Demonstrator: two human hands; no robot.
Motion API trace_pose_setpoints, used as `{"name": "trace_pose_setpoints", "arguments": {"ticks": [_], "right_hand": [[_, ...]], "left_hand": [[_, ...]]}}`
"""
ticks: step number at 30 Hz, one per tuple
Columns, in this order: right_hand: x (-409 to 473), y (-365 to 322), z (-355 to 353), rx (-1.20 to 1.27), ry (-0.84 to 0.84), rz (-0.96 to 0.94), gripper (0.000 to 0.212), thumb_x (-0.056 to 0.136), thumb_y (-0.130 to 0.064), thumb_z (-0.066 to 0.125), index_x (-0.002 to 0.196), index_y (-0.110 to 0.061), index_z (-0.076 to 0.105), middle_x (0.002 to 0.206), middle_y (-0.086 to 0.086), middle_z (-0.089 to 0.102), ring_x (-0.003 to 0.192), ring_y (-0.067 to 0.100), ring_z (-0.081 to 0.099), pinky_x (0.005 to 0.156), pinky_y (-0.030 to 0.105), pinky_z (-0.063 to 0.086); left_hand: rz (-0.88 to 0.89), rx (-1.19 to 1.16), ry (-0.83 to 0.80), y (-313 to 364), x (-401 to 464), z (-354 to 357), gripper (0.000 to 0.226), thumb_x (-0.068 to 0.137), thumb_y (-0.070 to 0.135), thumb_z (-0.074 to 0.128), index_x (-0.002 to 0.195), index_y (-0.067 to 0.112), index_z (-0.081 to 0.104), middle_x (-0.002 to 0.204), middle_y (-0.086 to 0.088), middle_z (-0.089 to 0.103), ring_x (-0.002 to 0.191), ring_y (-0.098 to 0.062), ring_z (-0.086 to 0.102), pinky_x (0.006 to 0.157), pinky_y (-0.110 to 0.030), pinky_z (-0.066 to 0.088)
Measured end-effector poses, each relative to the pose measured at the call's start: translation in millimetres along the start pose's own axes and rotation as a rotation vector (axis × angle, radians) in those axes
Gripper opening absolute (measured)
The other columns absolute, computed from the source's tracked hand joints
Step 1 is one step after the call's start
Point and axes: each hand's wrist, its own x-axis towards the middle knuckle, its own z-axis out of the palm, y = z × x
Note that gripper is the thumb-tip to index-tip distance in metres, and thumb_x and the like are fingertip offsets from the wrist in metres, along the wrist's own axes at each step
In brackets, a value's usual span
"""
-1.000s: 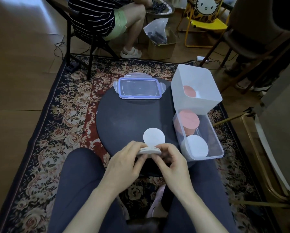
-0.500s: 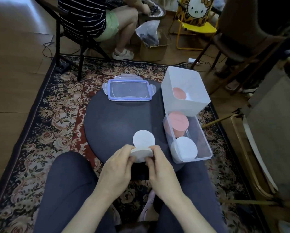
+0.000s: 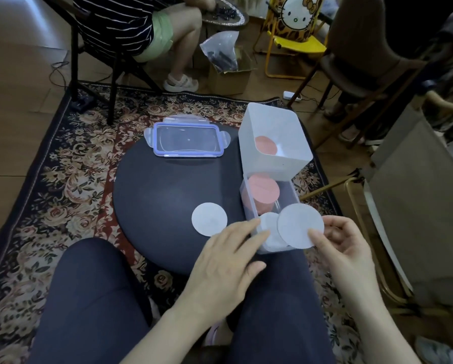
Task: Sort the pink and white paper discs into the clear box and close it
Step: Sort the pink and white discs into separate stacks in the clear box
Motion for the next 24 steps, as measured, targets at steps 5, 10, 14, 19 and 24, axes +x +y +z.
{"name": "trace_pose_setpoints", "arguments": {"ticks": [5,10,14,19,24], "right_hand": [[16.6,6.6,-4.7,-0.167,-0.03,-0.021,0.016,0.086,-0.007,0.067,0.099,-0.014,0.064,0.08,0.001,0.069,0.068,0.003,0.063,0.061,0.014,0.051],[22.2,13.9,8.3,-0.338,-0.081,-0.076,0.017,0.085,-0.017,0.069,0.095,-0.031,0.067,0.077,-0.001,0.064,0.063,0.014,0.054,0.066,0.035,0.048],[23.4,14.1,16.2,-0.648,-0.128,-0.134,0.019,0.088,-0.026,0.065,0.105,-0.034,0.066,0.09,-0.014,0.064,0.073,0.005,0.057,0.068,0.034,0.049],[25.2,7.2,21.1,-0.992,-0.197,-0.109,0.031,0.093,-0.039,0.054,0.123,-0.034,0.059,0.107,-0.01,0.057,0.095,0.019,0.059,0.072,0.033,0.044],[27.1,5.9,18.9,-0.889,-0.167,-0.085,0.045,0.089,-0.037,0.062,0.133,-0.032,0.053,0.1,-0.013,0.064,0.094,0.014,0.059,0.077,0.037,0.048]], "left_hand": [[0.086,0.119,-0.063,-1.3,-9.9,15.9,0.042,0.097,0.032,0.045,0.138,0.024,0.048,0.15,0.004,0.041,0.137,-0.018,0.039,0.109,-0.037,0.029],[0.06,0.129,-0.09,-4.0,-10.9,14.6,0.046,0.095,0.028,0.047,0.14,0.028,0.044,0.153,0.007,0.037,0.137,-0.018,0.039,0.11,-0.035,0.028],[0.053,0.127,-0.11,-4.5,-10.2,14.4,0.047,0.093,0.026,0.05,0.14,0.03,0.044,0.153,0.009,0.036,0.136,-0.018,0.04,0.11,-0.034,0.027],[0.042,0.125,-0.122,-5.7,-9.7,15.5,0.047,0.093,0.026,0.048,0.14,0.031,0.043,0.154,0.01,0.035,0.137,-0.016,0.038,0.112,-0.032,0.024],[0.045,0.107,-0.107,-3.3,-8.2,14.1,0.046,0.093,0.024,0.046,0.139,0.029,0.045,0.152,0.009,0.038,0.135,-0.016,0.041,0.11,-0.032,0.027]]}}
